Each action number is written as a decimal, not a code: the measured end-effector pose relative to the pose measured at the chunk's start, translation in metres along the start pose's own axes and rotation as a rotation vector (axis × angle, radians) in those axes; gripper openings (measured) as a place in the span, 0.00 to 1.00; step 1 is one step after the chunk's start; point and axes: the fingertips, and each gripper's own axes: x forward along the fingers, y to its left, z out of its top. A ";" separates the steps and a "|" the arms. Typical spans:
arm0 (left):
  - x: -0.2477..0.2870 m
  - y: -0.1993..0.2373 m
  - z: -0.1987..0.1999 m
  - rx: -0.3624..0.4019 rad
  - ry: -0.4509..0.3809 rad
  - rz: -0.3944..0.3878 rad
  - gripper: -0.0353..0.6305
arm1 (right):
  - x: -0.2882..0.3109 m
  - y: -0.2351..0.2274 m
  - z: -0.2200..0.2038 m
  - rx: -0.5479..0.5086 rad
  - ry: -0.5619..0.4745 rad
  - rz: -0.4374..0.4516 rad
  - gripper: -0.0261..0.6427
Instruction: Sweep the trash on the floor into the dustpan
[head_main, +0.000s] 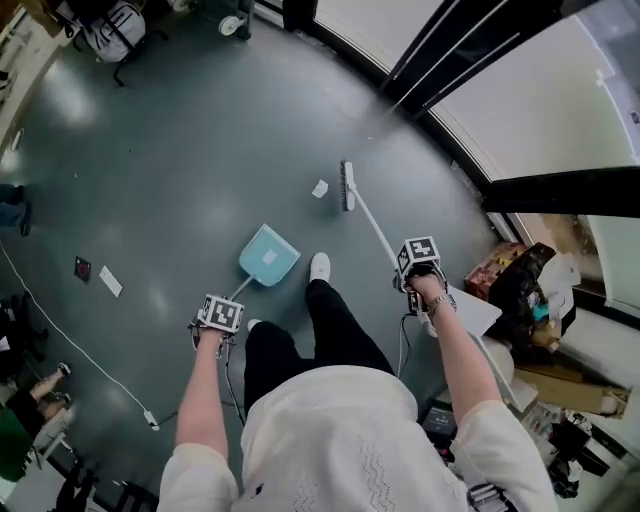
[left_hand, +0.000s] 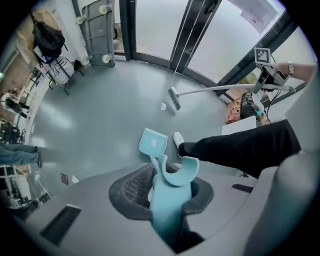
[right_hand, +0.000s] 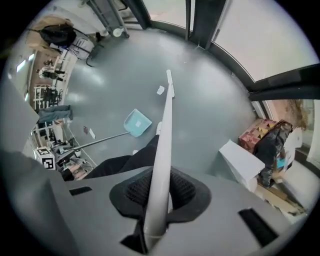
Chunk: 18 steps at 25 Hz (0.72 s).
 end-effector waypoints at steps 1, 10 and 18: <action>0.004 0.001 0.019 0.007 0.003 0.007 0.19 | -0.004 -0.009 0.014 -0.005 0.009 -0.018 0.16; 0.042 -0.008 0.083 -0.122 0.062 -0.045 0.19 | 0.005 -0.052 0.077 -0.196 0.064 -0.397 0.16; 0.057 0.005 0.107 -0.170 0.050 -0.037 0.19 | 0.038 0.004 0.086 -0.532 0.140 -0.560 0.16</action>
